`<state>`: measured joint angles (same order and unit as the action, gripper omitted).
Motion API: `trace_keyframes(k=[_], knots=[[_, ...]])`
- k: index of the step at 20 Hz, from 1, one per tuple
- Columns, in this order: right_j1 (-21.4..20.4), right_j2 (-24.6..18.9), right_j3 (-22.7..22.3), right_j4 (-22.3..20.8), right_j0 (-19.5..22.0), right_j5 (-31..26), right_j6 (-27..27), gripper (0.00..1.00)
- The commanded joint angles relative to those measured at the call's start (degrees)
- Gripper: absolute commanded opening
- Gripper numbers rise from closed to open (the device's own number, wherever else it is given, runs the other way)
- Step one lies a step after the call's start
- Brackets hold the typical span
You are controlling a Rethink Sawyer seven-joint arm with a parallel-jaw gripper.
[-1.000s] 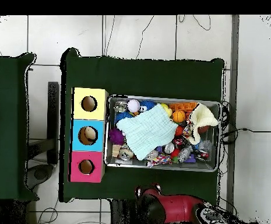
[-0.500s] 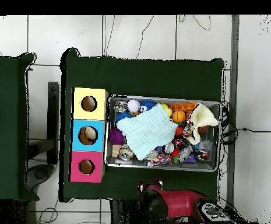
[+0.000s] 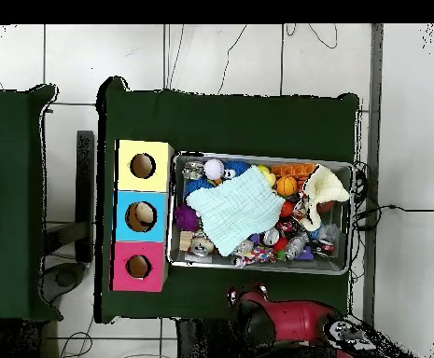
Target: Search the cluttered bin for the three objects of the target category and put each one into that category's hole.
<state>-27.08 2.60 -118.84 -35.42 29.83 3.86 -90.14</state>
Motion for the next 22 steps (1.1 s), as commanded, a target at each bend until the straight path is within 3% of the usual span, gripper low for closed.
trace_keyframes(k=[1, 4, 8, 11, 14, 22], knots=[[0.37, -4.61, 7.11, -1.61, 1.56, 2.44, -5.57, 1.0], [-2.83, -6.1, 5.64, 0.03, 1.69, -2.43, -4.98, 1.0], [-10.54, -11.23, 2.6, 2.53, 5.79, -11.21, -1.98, 1.0], [-10.09, -12.77, 4.4, 3.1, 6.54, -13.07, -1.59, 1.0], [-7.63, -12.38, 5.8, 1.93, 6.57, -10.34, -3.23, 1.0], [-7.17, -12.06, 6.26, 1.31, 5.65, -7.82, -4.82, 1.0]])
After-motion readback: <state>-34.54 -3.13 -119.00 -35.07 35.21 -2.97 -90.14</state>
